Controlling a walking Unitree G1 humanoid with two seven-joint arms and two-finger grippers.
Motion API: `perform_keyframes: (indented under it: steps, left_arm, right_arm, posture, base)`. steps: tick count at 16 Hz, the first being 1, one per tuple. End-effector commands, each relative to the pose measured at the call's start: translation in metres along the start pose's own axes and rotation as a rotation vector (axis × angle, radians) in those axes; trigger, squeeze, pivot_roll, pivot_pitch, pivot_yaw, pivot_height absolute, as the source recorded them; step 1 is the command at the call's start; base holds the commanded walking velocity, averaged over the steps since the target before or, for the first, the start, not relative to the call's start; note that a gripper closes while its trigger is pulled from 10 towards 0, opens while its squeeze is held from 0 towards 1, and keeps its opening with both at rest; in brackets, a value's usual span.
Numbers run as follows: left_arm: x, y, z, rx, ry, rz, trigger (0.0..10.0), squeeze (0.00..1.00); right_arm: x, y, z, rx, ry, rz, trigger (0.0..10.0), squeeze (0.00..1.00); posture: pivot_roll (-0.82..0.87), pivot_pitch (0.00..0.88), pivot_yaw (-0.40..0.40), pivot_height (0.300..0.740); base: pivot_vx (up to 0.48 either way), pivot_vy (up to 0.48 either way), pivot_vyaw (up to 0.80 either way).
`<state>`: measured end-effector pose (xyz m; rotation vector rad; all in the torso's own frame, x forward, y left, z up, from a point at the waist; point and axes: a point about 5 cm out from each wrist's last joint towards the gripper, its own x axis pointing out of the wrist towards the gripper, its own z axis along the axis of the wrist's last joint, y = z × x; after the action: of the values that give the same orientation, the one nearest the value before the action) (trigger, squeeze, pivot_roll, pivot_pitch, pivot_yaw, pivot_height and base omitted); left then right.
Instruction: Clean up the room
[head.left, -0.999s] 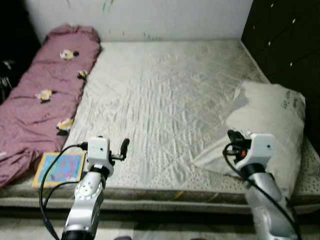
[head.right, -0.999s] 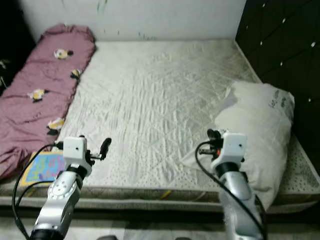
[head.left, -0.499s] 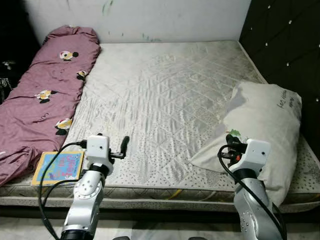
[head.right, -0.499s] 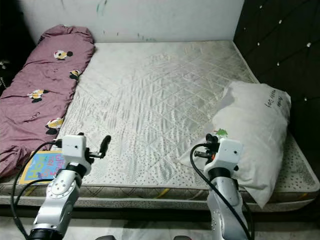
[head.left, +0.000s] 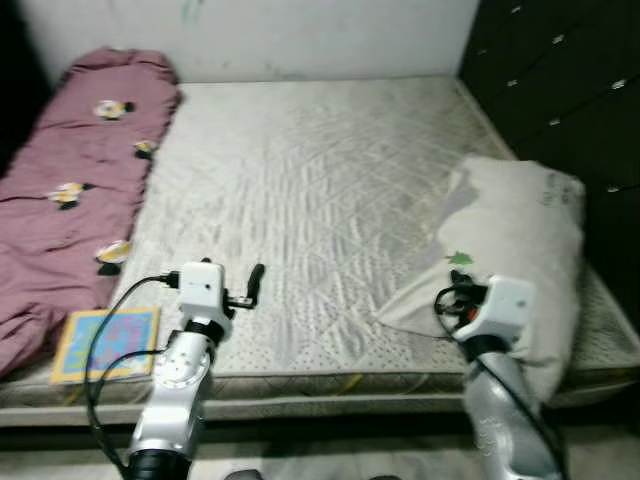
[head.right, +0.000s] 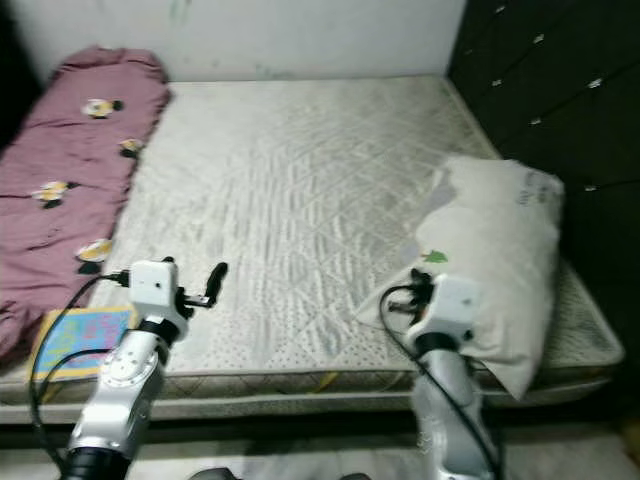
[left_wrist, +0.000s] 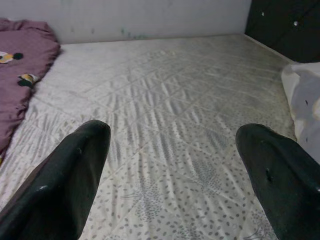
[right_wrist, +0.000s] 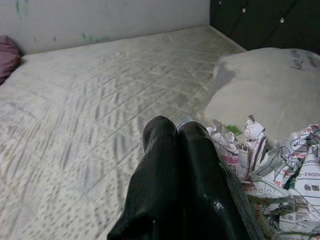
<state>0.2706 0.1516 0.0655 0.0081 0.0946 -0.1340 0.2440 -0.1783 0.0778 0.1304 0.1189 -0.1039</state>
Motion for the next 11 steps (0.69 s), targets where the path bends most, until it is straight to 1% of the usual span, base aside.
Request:
perform_keyframes:
  steps: [1, 2, 6, 8, 11]
  left_arm:
    - [-0.0004, 0.0009, -0.0029, 0.007, 0.018, -0.004, 10.0, 0.0]
    - [-0.0006, 0.0007, -0.0029, 0.009, 0.017, -0.006, 10.0, 0.0]
    - [-0.0023, 0.0039, -0.0046, 0.017, 0.025, -0.005, 10.0, 0.0]
    - [-0.0027, 0.0042, -0.0045, 0.019, 0.024, 0.0, 10.0, 0.0]
    - [-0.0017, 0.0044, -0.0037, 0.021, 0.019, 0.002, 10.0, 0.0]
  right_arm:
    - [-0.0005, -0.0021, 0.0016, 0.009, 0.001, -0.002, 10.0, 0.0]
    - [-0.0005, -0.002, 0.0019, 0.012, 0.0, 0.0, 10.0, 0.0]
    - [0.0002, -0.0012, 0.0035, 0.015, -0.001, 0.018, 10.0, 0.0]
    - [0.0012, 0.0018, 0.0065, 0.016, -0.009, 0.054, 10.0, 0.0]
    - [0.0037, 0.0035, 0.0064, 0.013, -0.007, 0.062, 10.0, 0.0]
  posture:
    - [-0.06, 0.0, 0.039, 0.74]
    - [-0.07, 0.0, 0.039, 0.74]
    - [-0.06, 0.0, 0.032, 0.74]
    - [-0.06, 0.0, 0.03, 0.74]
    - [-0.06, 0.0, 0.031, 0.74]
  base:
    - [0.0, 0.48, -0.8]
    - [0.0, 0.48, -0.64]
    - [0.0, 0.48, 0.0]
    - [0.0, 0.435, 0.0]
    - [0.0, 0.424, 0.0]
